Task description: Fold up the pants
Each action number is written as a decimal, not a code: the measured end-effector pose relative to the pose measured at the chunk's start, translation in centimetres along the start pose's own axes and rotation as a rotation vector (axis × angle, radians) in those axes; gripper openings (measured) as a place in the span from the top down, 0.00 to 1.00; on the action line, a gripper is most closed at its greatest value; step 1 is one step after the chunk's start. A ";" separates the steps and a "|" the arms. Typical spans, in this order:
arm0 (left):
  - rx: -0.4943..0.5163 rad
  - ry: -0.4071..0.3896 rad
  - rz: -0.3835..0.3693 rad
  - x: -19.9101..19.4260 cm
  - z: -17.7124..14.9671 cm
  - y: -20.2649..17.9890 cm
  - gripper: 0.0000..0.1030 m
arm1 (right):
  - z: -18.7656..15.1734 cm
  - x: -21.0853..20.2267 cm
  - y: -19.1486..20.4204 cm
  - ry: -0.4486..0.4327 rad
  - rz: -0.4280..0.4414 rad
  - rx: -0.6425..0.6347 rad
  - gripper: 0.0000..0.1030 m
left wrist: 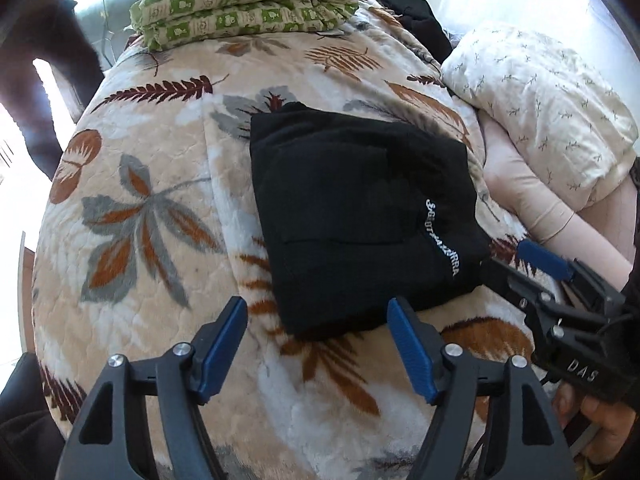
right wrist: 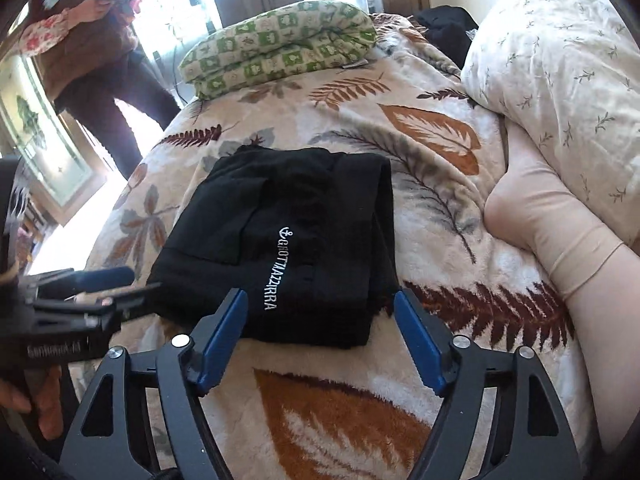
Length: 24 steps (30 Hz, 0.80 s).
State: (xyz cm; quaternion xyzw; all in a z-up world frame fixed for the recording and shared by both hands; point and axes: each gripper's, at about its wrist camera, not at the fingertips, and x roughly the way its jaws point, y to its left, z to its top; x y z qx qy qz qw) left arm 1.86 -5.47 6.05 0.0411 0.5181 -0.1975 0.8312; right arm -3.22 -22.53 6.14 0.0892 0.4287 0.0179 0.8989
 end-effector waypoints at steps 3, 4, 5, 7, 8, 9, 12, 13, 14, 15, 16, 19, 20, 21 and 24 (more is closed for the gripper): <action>0.004 0.002 0.020 0.1 -0.2 -0.3 0.23 | -0.2 0.2 -0.1 0.010 -0.013 0.003 0.23; 0.005 0.005 0.023 0.2 -0.2 -0.3 0.23 | -0.2 0.2 -0.2 0.014 -0.014 0.005 0.23; 0.003 0.007 0.024 0.3 -0.2 -0.3 0.22 | -0.2 0.3 -0.2 0.015 -0.017 0.006 0.23; -0.003 0.008 0.021 0.4 -0.2 -0.3 0.21 | -0.3 0.3 -0.2 0.013 -0.022 0.008 0.22; -0.003 0.008 0.021 0.5 -0.2 -0.3 0.20 | -0.2 0.2 -0.2 0.009 -0.023 0.008 0.22; -0.003 0.008 0.023 0.5 -0.2 -0.4 0.20 | -0.2 0.2 -0.3 0.008 -0.024 0.009 0.21; 0.000 0.008 0.026 0.5 -0.1 -0.5 0.20 | -0.1 0.1 -0.5 0.002 -0.027 0.014 0.19; 0.000 0.007 0.025 0.5 -0.1 -0.4 0.20 | 0.0 0.1 -0.6 -0.001 -0.026 0.018 0.18; 0.002 0.005 0.025 0.4 -0.1 -0.4 0.20 | 0.1 0.1 -0.8 -0.003 -0.026 0.021 0.18; 0.004 0.000 0.024 0.2 0.1 -0.2 0.20 | 0.2 0.1 -1.0 -0.007 -0.024 0.026 0.17; 0.003 -0.008 0.024 0.0 0.3 0.1 0.19 | 0.4 0.1 -1.2 -0.011 -0.020 0.035 0.16; -0.030 -0.032 0.030 -0.4 1.6 1.8 0.09 | 0.8 0.3 -2.2 -0.025 -0.005 0.064 0.15; -0.049 -0.032 0.027 -0.3 2.0 2.5 0.08 | 0.9 0.6 -2.5 -0.025 -0.006 0.072 0.14; -0.067 -0.025 0.014 0.1 2.5 3.2 0.08 | 1.0 0.8 -2.6 -0.023 -0.007 0.078 0.14; -0.113 0.052 -0.039 2.4 3.5 4.8 0.08 | 1.1 2.1 -3.2 0.012 0.032 0.117 0.14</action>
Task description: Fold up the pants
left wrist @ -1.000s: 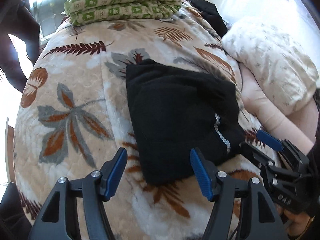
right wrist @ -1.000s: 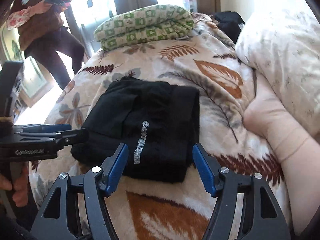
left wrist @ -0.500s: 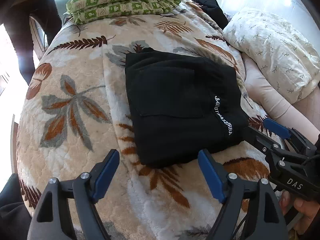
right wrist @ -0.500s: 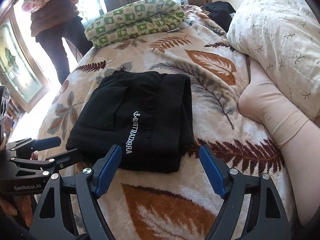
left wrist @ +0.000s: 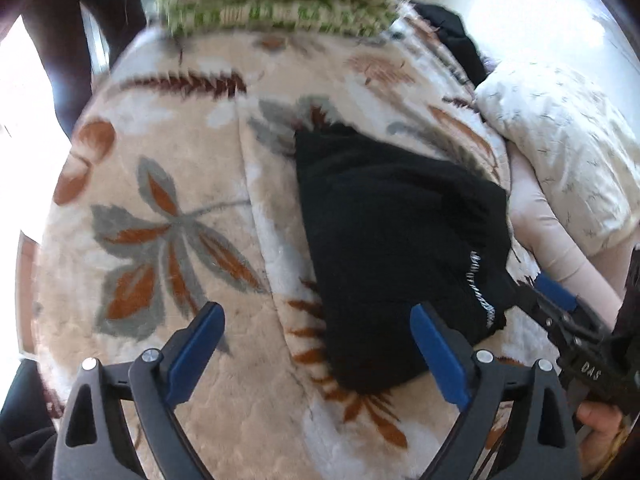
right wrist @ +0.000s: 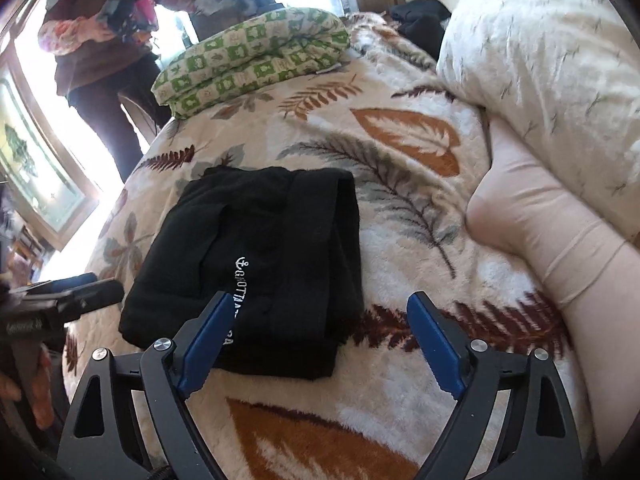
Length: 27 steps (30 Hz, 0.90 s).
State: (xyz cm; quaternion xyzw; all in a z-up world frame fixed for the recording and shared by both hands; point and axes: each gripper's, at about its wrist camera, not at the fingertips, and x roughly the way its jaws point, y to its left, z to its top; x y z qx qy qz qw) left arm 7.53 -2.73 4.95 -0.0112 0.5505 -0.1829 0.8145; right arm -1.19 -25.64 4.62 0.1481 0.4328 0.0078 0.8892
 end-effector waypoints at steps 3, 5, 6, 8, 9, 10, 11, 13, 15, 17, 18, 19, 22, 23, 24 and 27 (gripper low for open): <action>-0.062 0.083 -0.092 2.2 0.5 1.1 0.07 | -0.1 1.3 -0.6 0.055 0.021 0.037 0.14; -0.087 0.104 -0.138 3.2 0.5 1.4 0.07 | -0.2 2.1 -1.3 0.089 0.035 0.075 0.14; -0.084 0.112 -0.149 3.6 0.5 1.3 0.07 | -0.3 2.5 -1.8 0.110 0.057 0.107 0.14; -0.049 0.105 -0.148 3.9 0.7 0.9 0.07 | -0.2 3.0 -2.4 0.128 0.090 0.157 0.14; -0.016 0.099 -0.145 4.0 0.9 0.4 0.07 | -0.1 3.1 -2.6 0.123 0.097 0.164 0.13; 0.014 0.096 -0.141 4.0 1.1 0.0 0.07 | 0.1 3.1 -2.6 0.120 0.103 0.163 0.13; 0.044 0.096 -0.140 4.2 1.4 -0.3 0.07 | 0.4 3.3 -2.6 0.120 0.108 0.159 0.13; 0.096 0.097 -0.145 4.5 1.8 -0.7 0.07 | 0.8 3.8 -2.4 0.117 0.125 0.145 0.19; 0.128 0.102 -0.146 4.9 2.2 -0.9 0.07 | 1.2 4.2 -2.0 0.117 0.138 0.122 0.32; 0.155 0.100 -0.135 5.3 2.4 -1.2 0.07 | 1.4 4.8 -1.5 0.117 0.138 0.085 0.33; 0.164 0.099 -0.132 5.4 2.5 -1.4 0.07 | 1.4 5.1 -1.2 0.112 0.132 0.054 0.34; 0.169 0.097 -0.130 5.5 2.6 -1.5 0.07 | 1.5 5.4 -1.1 0.107 0.126 0.026 0.34; 0.184 0.079 -0.137 5.4 2.7 -1.9 0.18 | 1.7 5.6 -1.0 0.101 0.115 0.013 0.46; 0.185 0.077 -0.156 5.3 2.6 -2.2 0.29 | 1.7 5.4 -1.1 0.100 0.128 0.024 0.50; 0.181 0.074 -0.145 5.3 2.7 -2.4 0.30 | 1.7 5.0 -1.0 0.102 0.157 0.041 0.58; 0.168 0.052 -0.138 5.1 2.5 -2.5 0.42 | 1.7 4.7 -0.3 0.106 0.201 0.034 0.68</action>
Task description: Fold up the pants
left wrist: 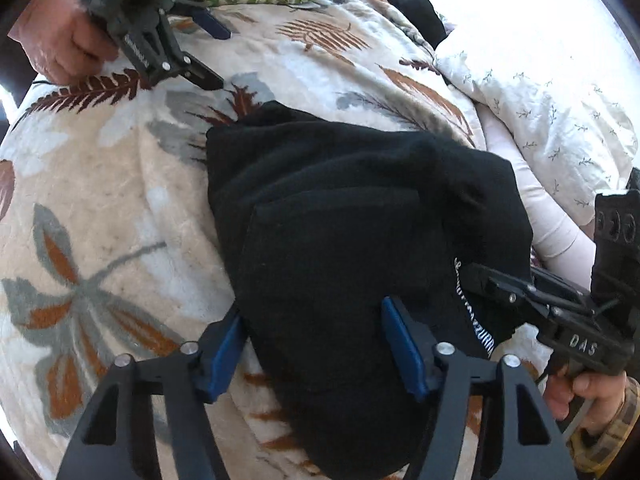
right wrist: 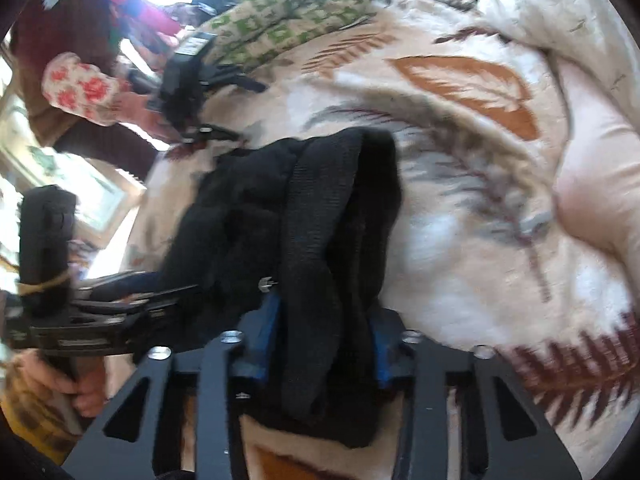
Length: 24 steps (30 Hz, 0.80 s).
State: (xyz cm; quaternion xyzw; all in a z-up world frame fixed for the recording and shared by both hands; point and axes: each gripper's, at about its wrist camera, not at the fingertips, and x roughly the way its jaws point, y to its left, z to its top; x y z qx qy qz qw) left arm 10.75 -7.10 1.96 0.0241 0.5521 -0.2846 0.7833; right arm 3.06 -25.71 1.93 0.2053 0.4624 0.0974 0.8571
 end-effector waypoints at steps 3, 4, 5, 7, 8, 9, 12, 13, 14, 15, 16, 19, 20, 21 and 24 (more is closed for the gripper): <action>-0.023 -0.023 -0.023 -0.8 0.0 0.1 0.60 | 0.0 -0.3 -0.1 -0.008 0.012 0.009 0.70; -0.014 -0.027 -0.012 -1.0 0.1 -0.2 0.62 | 0.1 -0.3 -0.1 -0.013 0.020 0.018 0.72; -0.002 -0.032 0.001 -1.2 0.3 -0.6 0.64 | 0.1 -0.7 0.0 -0.029 0.028 0.023 0.72; 0.019 -0.036 0.014 -1.6 0.5 -1.2 0.68 | 0.3 -1.3 0.4 -0.044 0.029 0.005 0.73; 0.026 -0.036 0.014 -1.7 0.9 -1.5 0.69 | 0.5 -1.5 0.7 -0.055 0.030 -0.004 0.73; 0.029 -0.037 0.010 -1.7 1.3 -1.7 0.70 | 0.7 -1.8 0.9 -0.067 0.035 -0.005 0.73; 0.040 -0.039 -0.005 -1.8 2.2 -2.0 0.70 | 1.5 -2.5 0.7 -0.098 0.034 0.006 0.73; 0.042 -0.039 -0.010 -1.6 2.5 -2.2 0.70 | 1.6 -2.7 0.5 -0.109 0.028 0.012 0.73; 0.047 -0.038 -0.010 -1.4 2.9 -2.5 0.70 | 1.7 -2.8 0.2 -0.112 0.025 0.016 0.73; 0.055 -0.038 -0.008 -1.3 3.1 -2.7 0.70 | 1.9 -2.9 -0.1 -0.117 0.015 0.022 0.73; 0.064 -0.038 -0.005 -1.2 3.4 -3.0 0.71 | 2.0 -3.0 -0.3 -0.124 0.005 0.025 0.73; 0.082 -0.038 0.002 -0.9 4.2 -3.7 0.71 | 2.4 -3.0 -0.9 -0.132 -0.007 0.038 0.73; 0.086 -0.038 -0.001 -0.8 4.5 -3.9 0.71 | 2.5 -3.1 -1.1 -0.137 -0.006 0.044 0.73; 0.091 -0.039 -0.002 -0.8 4.7 -3.9 0.71 | 2.6 -3.3 -1.4 -0.144 -0.005 0.050 0.73; 0.107 -0.043 -0.001 -0.8 5.5 -4.4 0.71 | 3.1 -3.7 -1.6 -0.161 -0.006 0.058 0.73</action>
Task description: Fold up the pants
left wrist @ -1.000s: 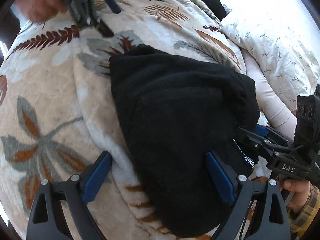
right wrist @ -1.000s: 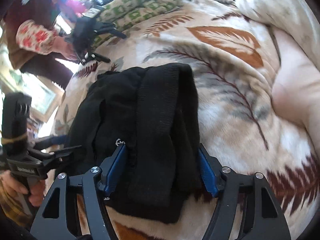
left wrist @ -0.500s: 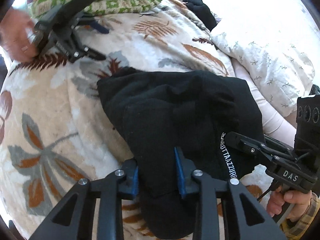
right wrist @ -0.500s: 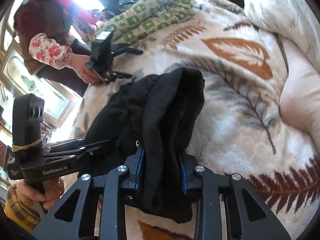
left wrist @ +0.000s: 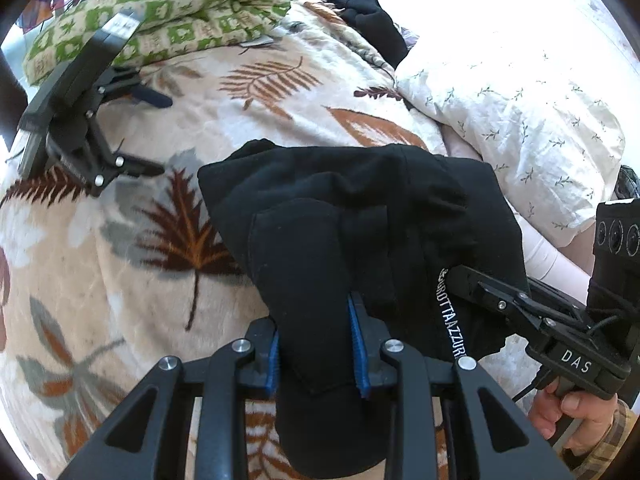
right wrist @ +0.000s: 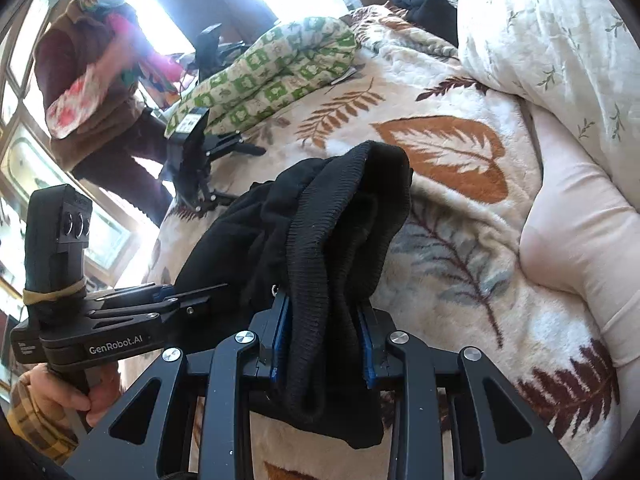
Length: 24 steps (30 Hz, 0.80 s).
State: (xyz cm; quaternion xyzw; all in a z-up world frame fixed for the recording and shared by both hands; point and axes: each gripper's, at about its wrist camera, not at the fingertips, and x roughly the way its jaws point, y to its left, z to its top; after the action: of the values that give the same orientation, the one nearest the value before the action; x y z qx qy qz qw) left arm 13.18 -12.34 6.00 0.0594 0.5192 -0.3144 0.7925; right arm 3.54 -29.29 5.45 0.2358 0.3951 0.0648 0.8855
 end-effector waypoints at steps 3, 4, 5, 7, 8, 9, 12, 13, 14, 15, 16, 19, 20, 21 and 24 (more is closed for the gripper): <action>0.012 -0.006 0.002 -0.1 0.8 -0.2 0.71 | 0.6 -0.1 0.0 -0.015 0.001 -0.004 0.73; 0.017 -0.008 0.003 -0.2 1.2 -0.2 0.71 | 0.9 -0.1 0.0 -0.020 0.003 -0.001 0.73; 0.024 -0.008 0.005 -0.2 1.5 -0.2 0.71 | 1.2 -0.2 -0.1 -0.026 0.005 0.002 0.73; 0.040 -0.010 0.008 -0.2 2.5 -0.4 0.71 | 1.7 -0.3 -0.2 -0.039 0.006 0.007 0.73; 0.052 -0.011 0.012 -0.2 3.0 -0.5 0.71 | 2.0 -0.3 -0.3 -0.046 0.006 0.009 0.73; 0.065 -0.015 0.018 -0.2 3.6 -0.6 0.71 | 2.5 -0.3 -0.4 -0.055 0.005 0.014 0.73; 0.083 -0.025 0.031 -0.1 5.4 -0.7 0.71 | 4.0 0.0 -0.6 -0.079 0.001 0.018 0.73; 0.085 -0.029 0.033 0.0 6.0 -0.7 0.71 | 4.7 0.2 -0.6 -0.088 -0.002 0.015 0.73; 0.086 -0.032 0.035 0.1 6.8 -0.6 0.71 | 5.2 0.4 -0.7 -0.092 -0.004 0.013 0.73; 0.086 -0.034 0.036 0.5 7.5 -0.5 0.71 | 5.9 0.7 -0.9 -0.100 -0.008 0.013 0.73; 0.085 -0.035 0.037 0.8 8.1 -0.4 0.71 | 6.5 1.0 -1.1 -0.104 -0.012 0.014 0.73; 0.087 -0.025 0.049 2.3 10.2 -0.1 0.71 | 8.3 2.5 -2.1 -0.106 -0.031 0.016 0.73; 0.090 -0.020 0.056 3.0 10.9 0.0 0.71 | 8.9 3.2 -2.6 -0.104 -0.044 0.012 0.72; 0.090 -0.015 0.060 3.5 11.5 0.1 0.71 | 9.3 3.7 -2.9 -0.100 -0.056 0.009 0.72; 0.084 0.030 0.063 6.3 12.8 0.5 0.70 | 10.1 5.8 -4.4 -0.068 -0.098 0.019 0.69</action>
State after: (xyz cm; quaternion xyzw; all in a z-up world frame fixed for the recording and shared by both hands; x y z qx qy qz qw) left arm 25.15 -20.08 6.32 0.1137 0.5150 -0.3099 0.7911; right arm 14.55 -35.15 5.37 0.2265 0.3764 0.0098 0.8983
